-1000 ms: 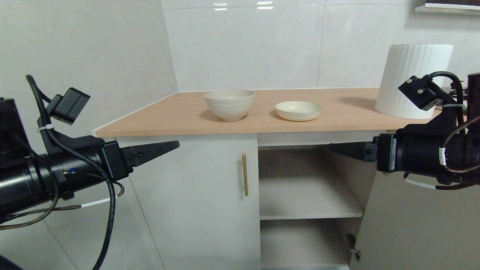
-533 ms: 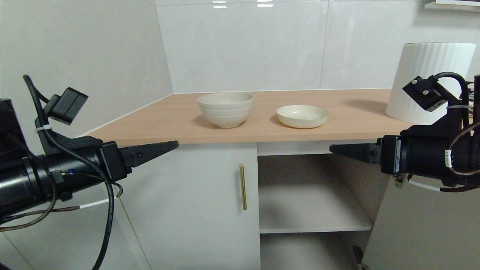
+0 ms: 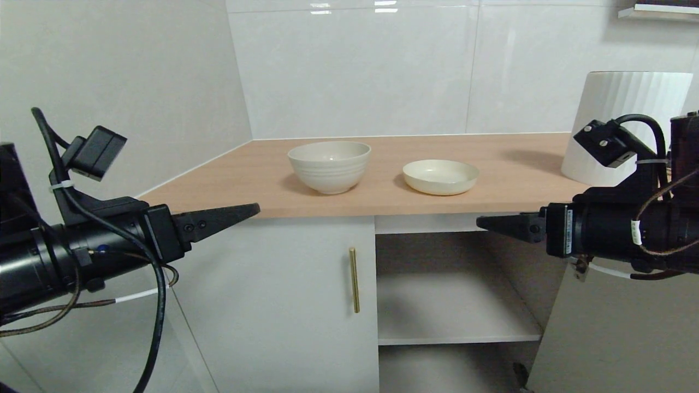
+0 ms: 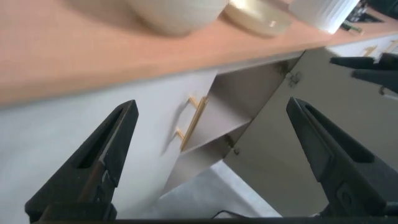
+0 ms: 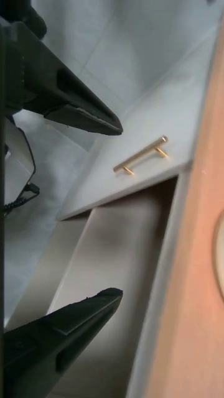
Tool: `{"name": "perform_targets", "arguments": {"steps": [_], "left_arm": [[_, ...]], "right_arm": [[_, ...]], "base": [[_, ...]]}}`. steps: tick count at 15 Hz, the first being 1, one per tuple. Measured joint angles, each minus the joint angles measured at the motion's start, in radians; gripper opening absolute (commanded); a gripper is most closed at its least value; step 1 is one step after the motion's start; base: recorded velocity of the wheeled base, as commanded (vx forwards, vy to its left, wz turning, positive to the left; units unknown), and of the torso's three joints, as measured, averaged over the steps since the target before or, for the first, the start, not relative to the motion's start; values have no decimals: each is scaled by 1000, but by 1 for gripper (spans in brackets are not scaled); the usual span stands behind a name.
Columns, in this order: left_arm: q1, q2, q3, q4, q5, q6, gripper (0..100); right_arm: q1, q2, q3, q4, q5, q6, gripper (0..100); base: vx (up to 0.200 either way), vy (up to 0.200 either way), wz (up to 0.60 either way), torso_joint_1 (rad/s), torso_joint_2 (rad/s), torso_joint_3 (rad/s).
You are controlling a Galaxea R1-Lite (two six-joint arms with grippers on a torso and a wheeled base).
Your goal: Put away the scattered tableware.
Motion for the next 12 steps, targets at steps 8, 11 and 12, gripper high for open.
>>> {"name": "perform_targets", "arguments": {"steps": [8,11,12], "left_arm": [[5,12,-7,6,43,1,100],[7,29,-53,77,52,3,100],[9,36,-84,117,52,3,100]], "right_arm": [[-32,43,3,-32,-1,-3,100],[-37,47,1,-40,0,-2,100],[-40,50,0,-49,0,-3,100]], "base": [[0,0,0,168,-477,-290],[0,0,0,167,-396,-240],[0,0,0,71,-159,-105]]}}
